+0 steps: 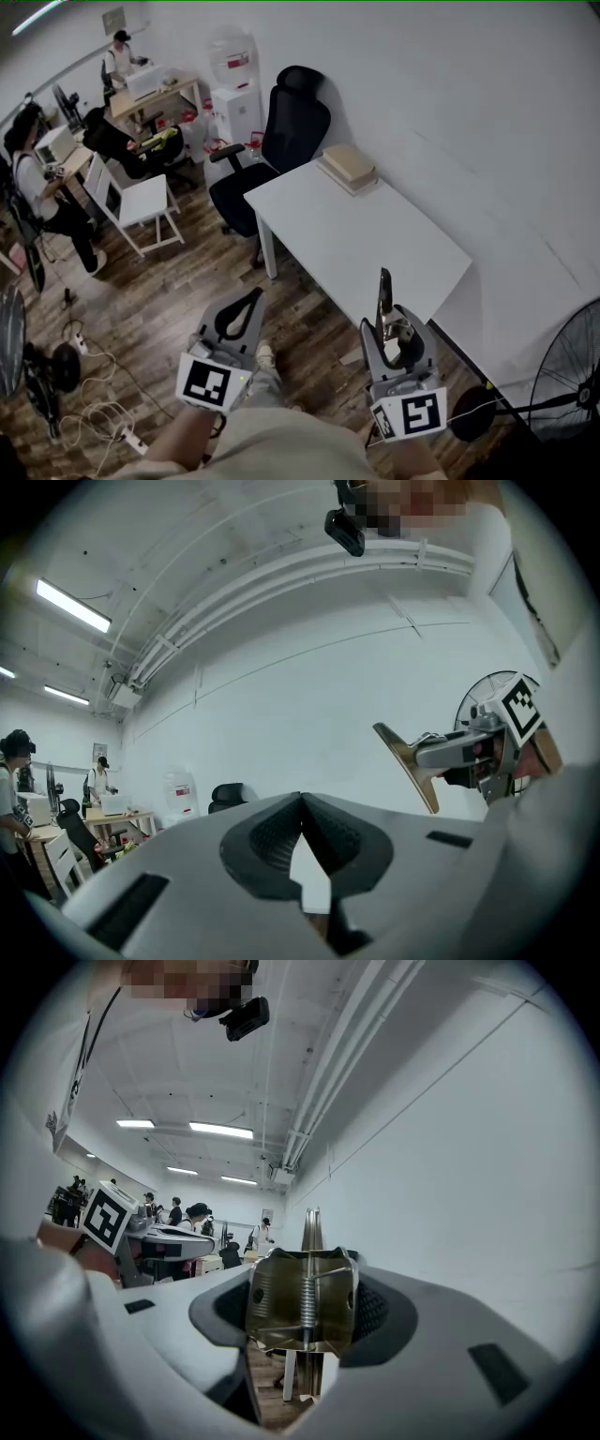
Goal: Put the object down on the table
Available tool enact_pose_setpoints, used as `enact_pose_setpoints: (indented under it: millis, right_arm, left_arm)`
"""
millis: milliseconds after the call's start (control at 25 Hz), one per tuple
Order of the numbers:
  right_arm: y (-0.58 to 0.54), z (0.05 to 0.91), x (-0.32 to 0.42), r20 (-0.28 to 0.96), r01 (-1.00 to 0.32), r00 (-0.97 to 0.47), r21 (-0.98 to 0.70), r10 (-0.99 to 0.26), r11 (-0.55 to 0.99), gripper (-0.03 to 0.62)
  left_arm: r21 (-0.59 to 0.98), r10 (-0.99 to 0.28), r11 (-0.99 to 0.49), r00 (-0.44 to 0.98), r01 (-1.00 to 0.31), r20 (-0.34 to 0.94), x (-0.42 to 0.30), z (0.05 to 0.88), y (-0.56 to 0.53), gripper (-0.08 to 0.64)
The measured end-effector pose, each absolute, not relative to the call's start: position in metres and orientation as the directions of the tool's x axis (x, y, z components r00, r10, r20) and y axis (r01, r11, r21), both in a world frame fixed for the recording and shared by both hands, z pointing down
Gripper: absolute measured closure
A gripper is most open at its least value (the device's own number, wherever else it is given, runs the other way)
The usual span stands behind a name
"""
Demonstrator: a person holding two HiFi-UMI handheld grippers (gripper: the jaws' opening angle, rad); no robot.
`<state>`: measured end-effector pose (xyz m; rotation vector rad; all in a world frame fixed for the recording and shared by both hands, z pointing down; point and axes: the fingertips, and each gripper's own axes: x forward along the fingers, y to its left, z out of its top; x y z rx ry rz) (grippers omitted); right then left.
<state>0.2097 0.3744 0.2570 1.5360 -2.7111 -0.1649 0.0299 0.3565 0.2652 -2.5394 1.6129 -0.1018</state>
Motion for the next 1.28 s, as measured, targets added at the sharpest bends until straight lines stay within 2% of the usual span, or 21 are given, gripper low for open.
enact_pose_setpoints:
  millis: [640, 1280]
  right_arm:
    - [0.282, 0.283, 0.171, 0.031, -0.839, -0.538, 0.077, -0.843, 0.538, 0.367]
    - [0.127, 0.299, 0.09, 0.123, -0.873, -0.476, 0.049, -0.871, 0.484, 0.367]
  left_arm:
    - [-0.127, -0.909, -0.417, 0.416, -0.9, 0.037, -0.007, 0.293, 0.27, 0.54]
    - [-0.078, -0.856, -0.514, 0.506, -0.854, 0.102, -0.074, 0.308, 0.11, 0.54]
